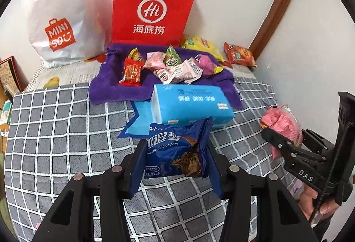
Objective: Organize snacks
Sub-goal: 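Carry the blue bag in the left tool and pink snack in the right over the towel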
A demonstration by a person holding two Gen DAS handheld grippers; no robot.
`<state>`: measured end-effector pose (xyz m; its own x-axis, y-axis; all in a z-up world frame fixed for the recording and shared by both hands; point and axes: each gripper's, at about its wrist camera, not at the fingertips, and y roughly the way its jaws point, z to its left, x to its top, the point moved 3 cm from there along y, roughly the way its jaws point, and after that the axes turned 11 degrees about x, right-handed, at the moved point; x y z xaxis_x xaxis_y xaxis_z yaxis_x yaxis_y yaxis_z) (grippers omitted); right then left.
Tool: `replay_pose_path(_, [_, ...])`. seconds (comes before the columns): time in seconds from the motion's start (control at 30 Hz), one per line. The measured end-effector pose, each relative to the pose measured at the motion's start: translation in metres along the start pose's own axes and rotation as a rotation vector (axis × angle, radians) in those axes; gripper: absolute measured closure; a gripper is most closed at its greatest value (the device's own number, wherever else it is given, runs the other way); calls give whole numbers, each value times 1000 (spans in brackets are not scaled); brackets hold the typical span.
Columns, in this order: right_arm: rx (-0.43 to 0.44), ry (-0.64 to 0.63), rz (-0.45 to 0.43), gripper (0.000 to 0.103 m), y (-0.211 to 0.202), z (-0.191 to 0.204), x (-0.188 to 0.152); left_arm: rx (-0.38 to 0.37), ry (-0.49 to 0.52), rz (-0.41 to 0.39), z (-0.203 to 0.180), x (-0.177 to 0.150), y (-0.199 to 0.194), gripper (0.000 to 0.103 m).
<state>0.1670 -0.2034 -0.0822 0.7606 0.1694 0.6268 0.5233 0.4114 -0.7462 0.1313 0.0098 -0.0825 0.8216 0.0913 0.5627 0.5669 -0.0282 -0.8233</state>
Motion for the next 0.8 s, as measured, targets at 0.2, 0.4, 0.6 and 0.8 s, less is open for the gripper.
replay_pose_path(0.2, [-5, -2, -43, 52, -11, 7, 20, -2, 15, -23, -2, 16, -10, 56])
replay_pose_path(0.4, [14, 15, -71, 52, -14, 9, 42, 3, 13, -38, 4, 33, -9, 56])
replay_pose_path(0.6, [-1, 16, -86, 52, -7, 6, 64, 15, 3, -52, 12, 50, -7, 56])
replay_pose_path(0.8, [5, 15, -101, 52, 2, 3, 83, 36, -5, -66, 20, 71, -4, 56])
